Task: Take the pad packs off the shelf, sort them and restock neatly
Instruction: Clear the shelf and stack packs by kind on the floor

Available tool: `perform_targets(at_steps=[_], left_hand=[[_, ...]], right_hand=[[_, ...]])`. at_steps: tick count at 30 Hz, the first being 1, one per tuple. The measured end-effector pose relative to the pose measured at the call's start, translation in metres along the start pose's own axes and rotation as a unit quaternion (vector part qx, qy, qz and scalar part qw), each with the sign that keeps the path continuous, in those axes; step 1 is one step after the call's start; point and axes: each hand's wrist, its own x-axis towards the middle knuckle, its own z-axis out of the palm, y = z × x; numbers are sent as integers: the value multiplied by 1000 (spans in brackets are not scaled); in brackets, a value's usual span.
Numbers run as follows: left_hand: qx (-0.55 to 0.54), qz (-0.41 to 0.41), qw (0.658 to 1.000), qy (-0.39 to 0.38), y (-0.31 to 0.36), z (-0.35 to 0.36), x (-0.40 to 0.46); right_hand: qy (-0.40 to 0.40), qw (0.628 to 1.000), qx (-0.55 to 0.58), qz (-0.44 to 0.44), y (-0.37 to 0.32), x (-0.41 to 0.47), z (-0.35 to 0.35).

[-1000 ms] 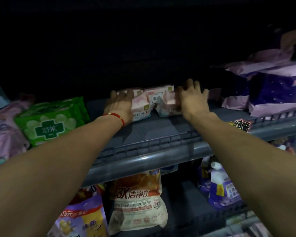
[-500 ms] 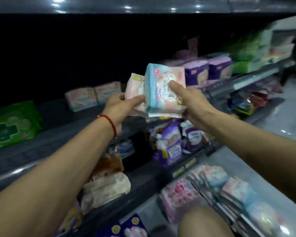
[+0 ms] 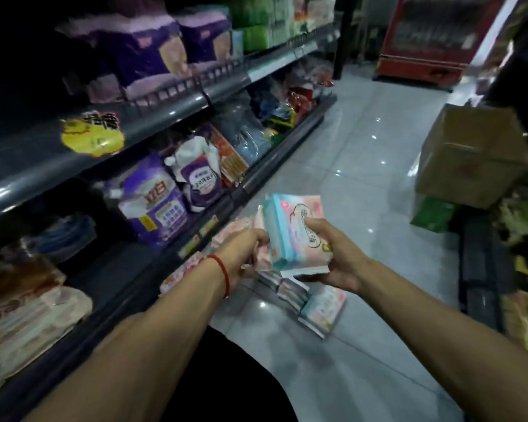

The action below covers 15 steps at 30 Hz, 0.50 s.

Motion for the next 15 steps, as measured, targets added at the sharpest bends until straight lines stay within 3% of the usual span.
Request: perform_targets(at_steps=[4,8,15], left_hand=[[79,-65,994,-41,-37,31,28],[148,-67,985,-63,-44,41,47],[188,-55,981,7,-55,27,84]], right_hand=[[71,993,90,22,59,5,-52],[180,961,210,18,113,-3,-115],[345,913,212,49,167,15,-184]])
